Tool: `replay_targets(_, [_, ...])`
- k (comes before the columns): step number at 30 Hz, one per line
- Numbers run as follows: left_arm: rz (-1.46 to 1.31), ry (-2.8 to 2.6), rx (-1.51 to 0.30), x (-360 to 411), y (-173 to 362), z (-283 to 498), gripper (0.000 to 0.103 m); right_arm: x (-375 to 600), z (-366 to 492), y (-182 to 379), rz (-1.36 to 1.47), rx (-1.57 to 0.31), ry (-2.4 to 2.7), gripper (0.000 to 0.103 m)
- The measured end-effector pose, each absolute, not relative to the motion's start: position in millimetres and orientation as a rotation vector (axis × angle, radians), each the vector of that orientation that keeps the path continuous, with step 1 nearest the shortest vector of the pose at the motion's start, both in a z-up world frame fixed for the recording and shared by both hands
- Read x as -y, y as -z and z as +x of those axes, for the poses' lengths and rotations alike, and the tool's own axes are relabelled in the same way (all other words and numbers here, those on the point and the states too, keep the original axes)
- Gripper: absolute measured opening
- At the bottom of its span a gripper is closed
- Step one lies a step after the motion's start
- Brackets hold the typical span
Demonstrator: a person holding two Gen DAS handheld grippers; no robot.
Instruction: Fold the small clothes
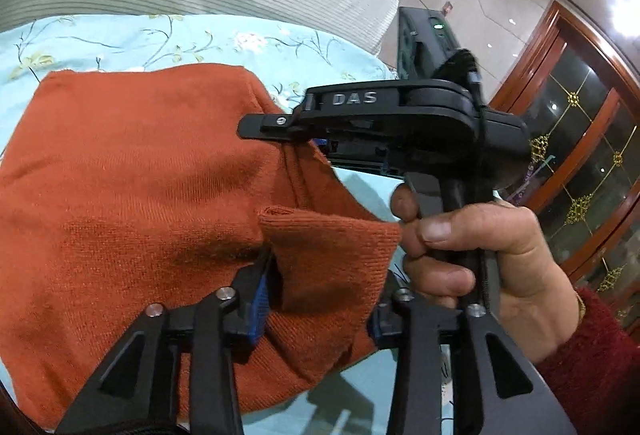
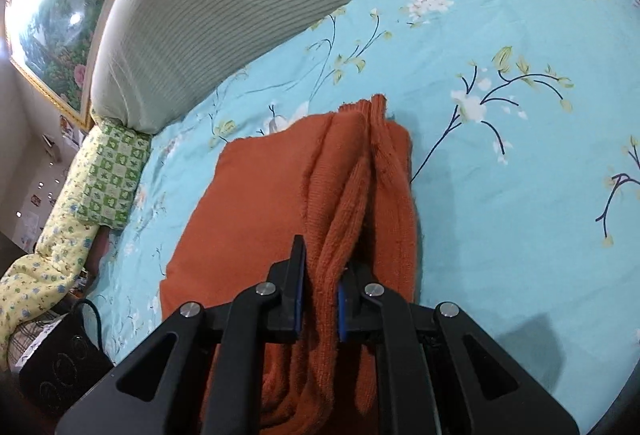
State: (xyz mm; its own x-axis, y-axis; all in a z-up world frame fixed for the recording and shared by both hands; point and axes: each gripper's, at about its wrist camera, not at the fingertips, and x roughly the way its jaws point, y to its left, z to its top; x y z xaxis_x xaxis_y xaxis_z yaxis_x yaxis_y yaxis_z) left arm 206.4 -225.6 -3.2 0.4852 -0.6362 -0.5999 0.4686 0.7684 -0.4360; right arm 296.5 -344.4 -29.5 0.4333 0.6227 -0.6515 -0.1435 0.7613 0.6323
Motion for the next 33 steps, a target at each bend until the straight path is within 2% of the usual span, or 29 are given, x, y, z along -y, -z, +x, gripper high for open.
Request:
replay_targets(6, [-0.208,0.689,-0.834,204,-8,188,0.055,355,283,28,0.571,-1.024,-0.441,0.024])
replay_targets(7, [-0.212,0.685,-0.836,193,-10,185,0.058,358,275,18,0.547,-1.005,-0.406,0.027])
replay_targets(9, [-0.232,0.669,-0.835,167,-15,168,0.059,365,260,4,0.523,-0.968,-0.368,0.034])
replay_targets(15, [-0.233,0.472,-0.831,82,-13,144,0.073,363,208,-30,0.539,-0.889,-0.436,0.044])
replay_targets(17, [-0.236,0.417,-0.848,64,-4,141,0.073,353,199,-29,0.529,-0.919,-0.466,0.052])
replay_targets(24, [-0.223,0.357,-0.89,66,29,141,0.073,337,189,-5,0.477,-1.025,-0.443,0.052])
replay_targets(28, [-0.174,0.32,-0.876,75,39,146,0.069,334,186,-10,0.459,-1.023,-0.459,0.052])
replay_targets(31, [-0.116,0.347,-0.873,88,38,146,0.062,329,184,-12,0.434,-1.024,-0.47,0.052])
replay_targets(33, [-0.098,0.372,-0.877,93,38,145,0.062,327,184,-8,0.413,-1.036,-0.455,0.051])
